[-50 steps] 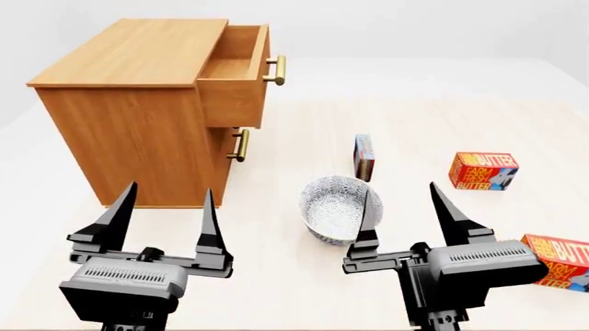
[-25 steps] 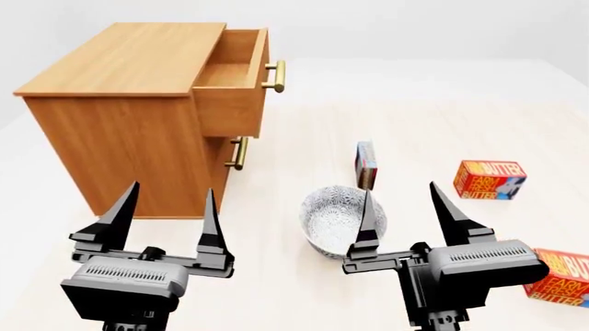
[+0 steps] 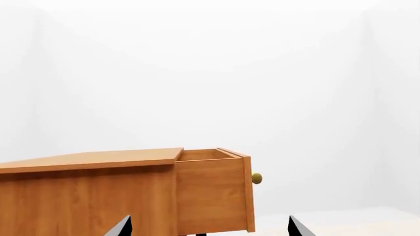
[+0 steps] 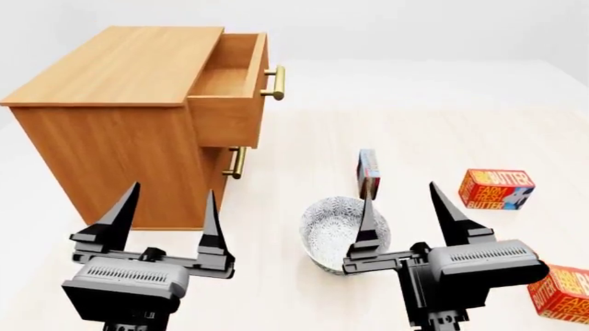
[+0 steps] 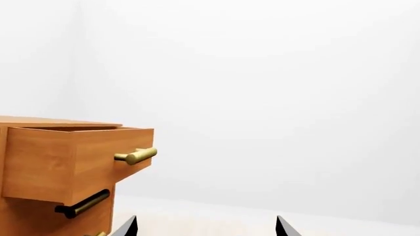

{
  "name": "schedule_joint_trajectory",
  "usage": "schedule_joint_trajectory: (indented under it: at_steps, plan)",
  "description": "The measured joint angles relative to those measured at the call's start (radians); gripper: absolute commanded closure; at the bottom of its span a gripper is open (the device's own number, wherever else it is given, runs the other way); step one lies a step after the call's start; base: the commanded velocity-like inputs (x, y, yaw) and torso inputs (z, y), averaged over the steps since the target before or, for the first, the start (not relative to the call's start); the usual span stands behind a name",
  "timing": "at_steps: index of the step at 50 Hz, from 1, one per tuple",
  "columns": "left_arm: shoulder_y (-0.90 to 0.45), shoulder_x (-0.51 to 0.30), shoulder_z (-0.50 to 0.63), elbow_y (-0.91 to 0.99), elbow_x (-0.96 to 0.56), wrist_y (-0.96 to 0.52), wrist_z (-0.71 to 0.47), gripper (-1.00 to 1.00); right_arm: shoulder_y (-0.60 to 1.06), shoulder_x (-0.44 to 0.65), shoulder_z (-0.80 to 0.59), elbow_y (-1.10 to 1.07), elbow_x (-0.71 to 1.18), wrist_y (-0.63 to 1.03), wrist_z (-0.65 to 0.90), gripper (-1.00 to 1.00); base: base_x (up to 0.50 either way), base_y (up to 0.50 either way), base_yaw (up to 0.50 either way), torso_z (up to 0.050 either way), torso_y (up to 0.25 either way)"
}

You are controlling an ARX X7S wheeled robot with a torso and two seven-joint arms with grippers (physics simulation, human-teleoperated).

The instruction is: Put the chocolate pudding in the top drawer of the cabinet and close it.

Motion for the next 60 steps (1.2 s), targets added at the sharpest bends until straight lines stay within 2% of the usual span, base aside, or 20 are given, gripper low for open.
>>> schedule_joint_trajectory:
  at_steps: [60]
  plan:
    - [-0.010,-0.012,0.015,-0.024,-0.010,0.026,-0.008,-1.00,0.008,0.011,-0.017,0.013,0.017,-0.015,0.009,-1.00,0.10,0.00,0.00,0.000,0.000]
